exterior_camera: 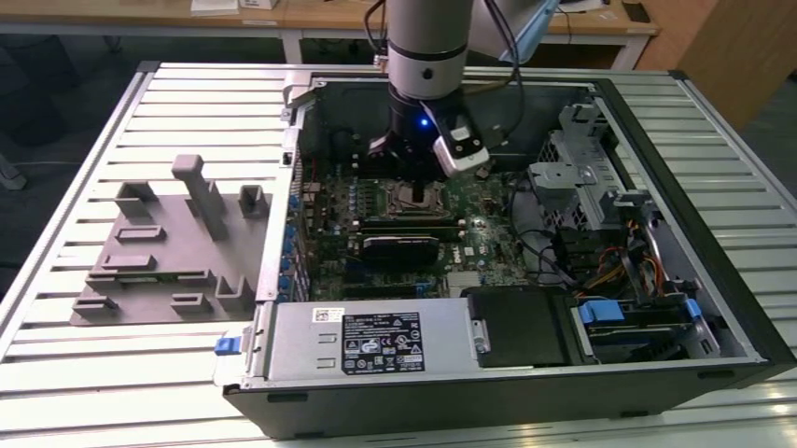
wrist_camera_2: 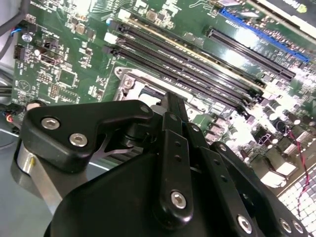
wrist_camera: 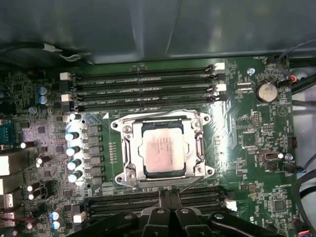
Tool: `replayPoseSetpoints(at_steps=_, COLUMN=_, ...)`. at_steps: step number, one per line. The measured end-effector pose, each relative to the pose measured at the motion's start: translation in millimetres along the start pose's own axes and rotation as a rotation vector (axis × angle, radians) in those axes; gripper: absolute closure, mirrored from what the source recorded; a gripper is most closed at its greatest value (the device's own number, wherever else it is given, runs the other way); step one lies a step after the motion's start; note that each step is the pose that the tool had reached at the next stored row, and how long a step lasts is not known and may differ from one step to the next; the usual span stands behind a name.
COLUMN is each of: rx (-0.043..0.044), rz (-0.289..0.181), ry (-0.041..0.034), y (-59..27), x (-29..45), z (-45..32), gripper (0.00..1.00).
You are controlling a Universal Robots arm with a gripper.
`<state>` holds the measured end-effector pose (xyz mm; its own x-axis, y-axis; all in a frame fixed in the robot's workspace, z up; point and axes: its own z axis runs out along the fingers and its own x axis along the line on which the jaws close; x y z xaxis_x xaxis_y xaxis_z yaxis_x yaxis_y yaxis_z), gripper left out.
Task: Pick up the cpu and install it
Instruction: 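Install the second cpu locking lever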
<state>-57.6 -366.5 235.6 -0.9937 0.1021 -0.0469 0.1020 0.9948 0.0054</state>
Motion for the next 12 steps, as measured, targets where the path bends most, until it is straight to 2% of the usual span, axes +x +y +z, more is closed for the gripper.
replayPoseSetpoints(at_steps=12, rx=0.0, rz=0.0, ry=0.0, y=-4.8, x=11.0, z=5.5, gripper=0.89)
